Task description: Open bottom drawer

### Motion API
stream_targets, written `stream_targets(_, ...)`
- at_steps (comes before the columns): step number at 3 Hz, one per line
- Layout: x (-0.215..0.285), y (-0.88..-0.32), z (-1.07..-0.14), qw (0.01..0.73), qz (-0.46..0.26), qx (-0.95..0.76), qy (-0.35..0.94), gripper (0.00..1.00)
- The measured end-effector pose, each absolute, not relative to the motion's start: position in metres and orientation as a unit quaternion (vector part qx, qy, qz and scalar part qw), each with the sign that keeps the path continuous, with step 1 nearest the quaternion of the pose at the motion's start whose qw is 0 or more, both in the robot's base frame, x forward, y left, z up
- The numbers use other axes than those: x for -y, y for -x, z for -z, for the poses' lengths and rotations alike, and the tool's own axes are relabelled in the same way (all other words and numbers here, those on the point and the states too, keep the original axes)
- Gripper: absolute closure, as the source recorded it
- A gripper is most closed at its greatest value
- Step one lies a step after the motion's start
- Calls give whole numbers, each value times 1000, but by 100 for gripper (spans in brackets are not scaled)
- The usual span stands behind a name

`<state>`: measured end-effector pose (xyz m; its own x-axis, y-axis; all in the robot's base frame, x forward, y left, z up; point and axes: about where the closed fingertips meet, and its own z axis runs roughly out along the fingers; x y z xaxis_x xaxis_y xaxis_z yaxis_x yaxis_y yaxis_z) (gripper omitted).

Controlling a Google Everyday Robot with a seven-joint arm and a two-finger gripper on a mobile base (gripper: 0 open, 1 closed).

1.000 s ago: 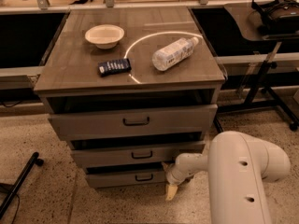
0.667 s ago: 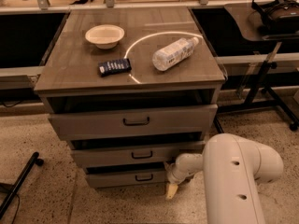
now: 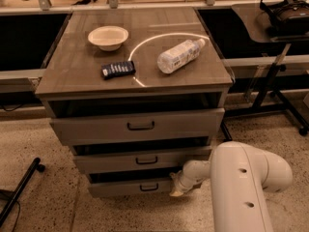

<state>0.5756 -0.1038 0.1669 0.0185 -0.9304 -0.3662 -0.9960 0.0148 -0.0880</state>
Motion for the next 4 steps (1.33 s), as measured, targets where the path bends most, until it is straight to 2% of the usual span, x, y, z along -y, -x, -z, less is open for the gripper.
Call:
stream_targets(1, 104, -576, -176, 164, -100, -693, 695, 79)
stream_targets(2, 103, -570, -184, 162, -106, -693, 694, 44)
stream_targets(3, 100, -510, -189, 174, -167, -673, 699, 44)
stream_targets(4, 112, -507, -189, 184, -163, -668, 703, 25)
